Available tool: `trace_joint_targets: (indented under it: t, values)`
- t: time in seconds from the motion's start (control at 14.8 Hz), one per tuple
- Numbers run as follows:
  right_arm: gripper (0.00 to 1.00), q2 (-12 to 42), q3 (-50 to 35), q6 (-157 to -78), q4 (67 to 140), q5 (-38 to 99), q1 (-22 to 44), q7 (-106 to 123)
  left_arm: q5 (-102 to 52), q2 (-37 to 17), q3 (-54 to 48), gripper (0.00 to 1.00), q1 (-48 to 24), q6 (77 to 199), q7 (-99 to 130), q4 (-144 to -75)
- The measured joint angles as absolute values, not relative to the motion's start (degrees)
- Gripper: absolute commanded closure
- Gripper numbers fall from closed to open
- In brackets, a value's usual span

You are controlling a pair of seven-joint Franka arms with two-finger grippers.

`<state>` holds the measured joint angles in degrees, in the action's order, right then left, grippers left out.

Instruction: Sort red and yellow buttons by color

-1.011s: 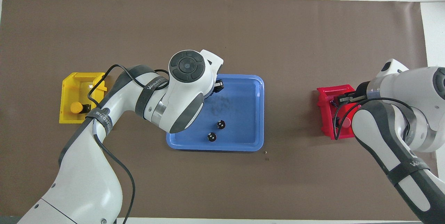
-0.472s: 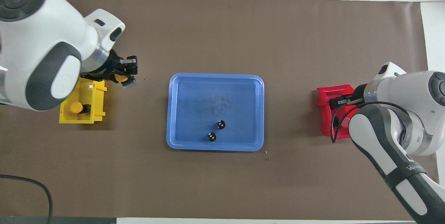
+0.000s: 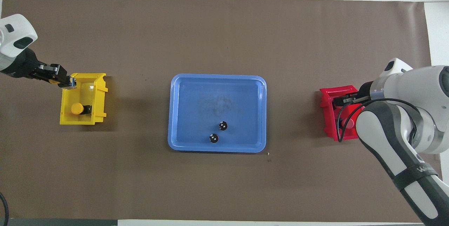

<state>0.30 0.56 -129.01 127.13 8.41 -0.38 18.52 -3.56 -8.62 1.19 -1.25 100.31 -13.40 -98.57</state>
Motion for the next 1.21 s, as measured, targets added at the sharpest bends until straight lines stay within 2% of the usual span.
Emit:
trace_joint_targets:
  t: [0.07, 0.13, 0.2, 0.27, 0.54, 0.74, 0.94, 1.21]
  values:
    - [0.33, 0.3, 0.6, -126.9, 125.7, 8.4, -0.4, 18.5, -3.6, -8.5, 1.2, 0.99, -1.0, 102.0, -14.4, -100.0]
    - [0.26, 0.3, 0.7, -124.9, 124.3, 8.4, -0.4, 18.5, -3.6, -8.5, 1.2, 0.99, -0.8, 103.7, -15.0, -101.5]
    - [0.16, 0.4, 0.7, -122.8, 122.8, 8.4, -0.4, 18.5, -3.6, -8.4, 1.2, 0.99, -0.7, 105.5, -15.4, -102.9]
    - [0.0, 0.4, 0.8, -120.7, 121.2, 8.4, -0.4, 18.3, -3.6, -8.4, 1.2, 0.99, -0.7, 107.0, -15.5, -104.1]
    - [0.0, -0.7, 1.3, -109.5, 113.0, 6.4, -0.9, 16.3, -3.6, -8.3, 1.1, 0.99, -0.7, 111.5, -15.6, -107.0]
    - [0.0, -3.7, 1.4, -99.5, 106.8, 4.2, -1.2, 12.0, -3.6, -8.3, 1.1, 0.99, -0.7, 116.6, -15.6, -110.7]
    - [0.0, -5.3, 1.5, -94.2, 102.2, 2.4, -1.6, 9.3, -3.6, -8.3, 1.0, 0.99, -0.7, 119.9, -15.6, -113.3]
    - [0.0, -3.6, 1.5, -89.7, 95.8, 1.9, -4.1, 8.9, -3.6, -9.0, 0.9, 0.99, -0.7, 122.8, -15.6, -114.4]
